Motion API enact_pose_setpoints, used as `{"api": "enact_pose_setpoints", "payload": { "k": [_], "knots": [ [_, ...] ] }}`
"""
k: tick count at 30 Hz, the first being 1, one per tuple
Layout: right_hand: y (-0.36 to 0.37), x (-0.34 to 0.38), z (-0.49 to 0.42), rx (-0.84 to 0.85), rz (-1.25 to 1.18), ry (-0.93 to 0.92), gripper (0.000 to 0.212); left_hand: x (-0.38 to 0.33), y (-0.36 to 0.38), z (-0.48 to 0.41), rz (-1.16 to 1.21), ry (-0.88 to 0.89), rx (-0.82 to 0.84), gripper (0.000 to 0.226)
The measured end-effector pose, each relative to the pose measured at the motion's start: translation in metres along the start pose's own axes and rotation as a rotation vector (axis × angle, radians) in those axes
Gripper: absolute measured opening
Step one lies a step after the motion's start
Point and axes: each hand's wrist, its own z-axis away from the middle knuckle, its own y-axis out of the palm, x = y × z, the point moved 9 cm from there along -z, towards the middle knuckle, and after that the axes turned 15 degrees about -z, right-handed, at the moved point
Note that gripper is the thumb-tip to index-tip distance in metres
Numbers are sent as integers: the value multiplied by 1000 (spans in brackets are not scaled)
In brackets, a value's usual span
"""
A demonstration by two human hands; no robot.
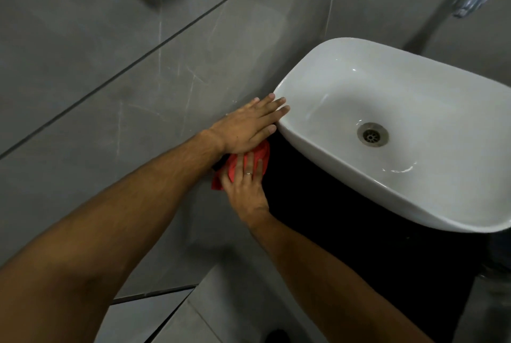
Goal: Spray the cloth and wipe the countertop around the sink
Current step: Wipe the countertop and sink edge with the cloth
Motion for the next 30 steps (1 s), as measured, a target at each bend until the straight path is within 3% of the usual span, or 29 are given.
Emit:
{"api": "enact_pose_setpoints", "payload": {
  "k": [13,19,30],
  "knots": [
    [-44,-70,138,-172,59,-4,39,-12,-7,3,-37,-78,-7,56],
    [-67,-101,202,-192,79,-2,39,-45,-19,-4,-87,-217,-52,55],
    [-98,-159,309,-203,55,26,33,-258,-38,-59,-147,152,-90,63]
  ]
}}
